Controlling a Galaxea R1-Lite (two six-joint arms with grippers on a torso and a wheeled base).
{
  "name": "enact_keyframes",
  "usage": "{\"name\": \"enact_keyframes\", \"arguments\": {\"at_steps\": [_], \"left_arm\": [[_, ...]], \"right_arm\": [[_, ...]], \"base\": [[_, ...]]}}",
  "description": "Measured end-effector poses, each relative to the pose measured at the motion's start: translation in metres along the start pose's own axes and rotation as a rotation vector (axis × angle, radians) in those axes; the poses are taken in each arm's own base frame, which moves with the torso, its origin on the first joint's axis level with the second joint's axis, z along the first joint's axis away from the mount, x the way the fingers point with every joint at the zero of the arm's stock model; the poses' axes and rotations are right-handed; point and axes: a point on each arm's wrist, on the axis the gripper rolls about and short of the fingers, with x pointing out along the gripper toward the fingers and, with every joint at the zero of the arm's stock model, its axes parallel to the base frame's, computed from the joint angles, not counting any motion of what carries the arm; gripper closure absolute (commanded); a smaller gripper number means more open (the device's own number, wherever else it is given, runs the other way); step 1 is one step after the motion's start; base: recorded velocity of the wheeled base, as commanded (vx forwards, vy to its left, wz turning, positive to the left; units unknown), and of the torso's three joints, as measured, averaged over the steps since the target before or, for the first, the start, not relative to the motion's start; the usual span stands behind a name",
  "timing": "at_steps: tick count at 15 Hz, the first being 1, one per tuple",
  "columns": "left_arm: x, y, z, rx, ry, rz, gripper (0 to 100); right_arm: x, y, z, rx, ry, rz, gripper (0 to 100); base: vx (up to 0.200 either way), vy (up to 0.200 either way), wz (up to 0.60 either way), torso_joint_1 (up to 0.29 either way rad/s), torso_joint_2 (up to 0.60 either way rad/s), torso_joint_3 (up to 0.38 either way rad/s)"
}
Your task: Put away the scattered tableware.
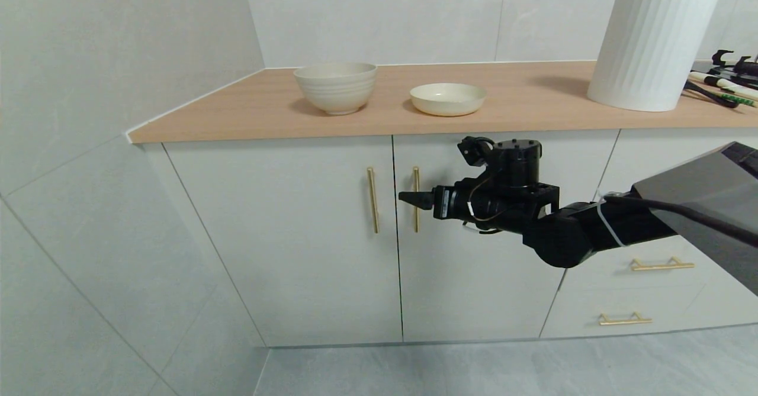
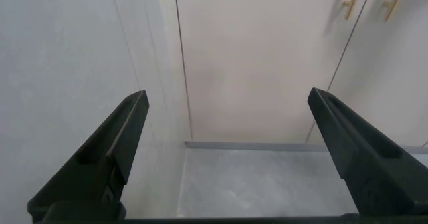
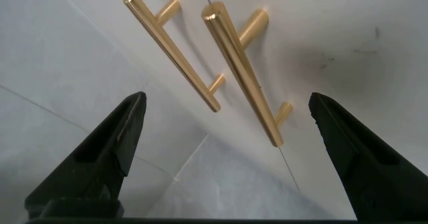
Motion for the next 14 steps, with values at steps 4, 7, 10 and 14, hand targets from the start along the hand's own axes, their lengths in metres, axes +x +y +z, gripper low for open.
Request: {"name": "enact_keyframes", "arguments": {"at_steps": [4, 7, 10, 14], "left_arm": [[0.0, 0.0, 0.0, 0.001, 0.0, 0.0, 0], [0.0, 0.0, 0.0, 0.001, 0.0, -0.001, 0], [0.0, 0.0, 0.0, 0.001, 0.0, 0.0, 0], [0.0, 0.0, 0.0, 0.001, 0.0, -0.001, 0]], "right_arm": [[0.0, 0.0, -0.001, -0.001, 0.004, 0.001, 0], [0.0, 0.004, -0.008, 0.013, 0.049, 0.026, 0], [-0.001, 0.005, -0.008, 0.005, 0.035, 0.019, 0], [-0.003, 0.014, -0.013, -0.012, 0.025, 0.01, 0]], "base": [[0.2, 0.0, 0.0, -0.002, 0.0, 0.001], [0.0, 0.0, 0.0, 0.0, 0.0, 0.0], [0.0, 0.0, 0.0, 0.0, 0.0, 0.0], [0.0, 0.0, 0.0, 0.0, 0.0, 0.0]]}}
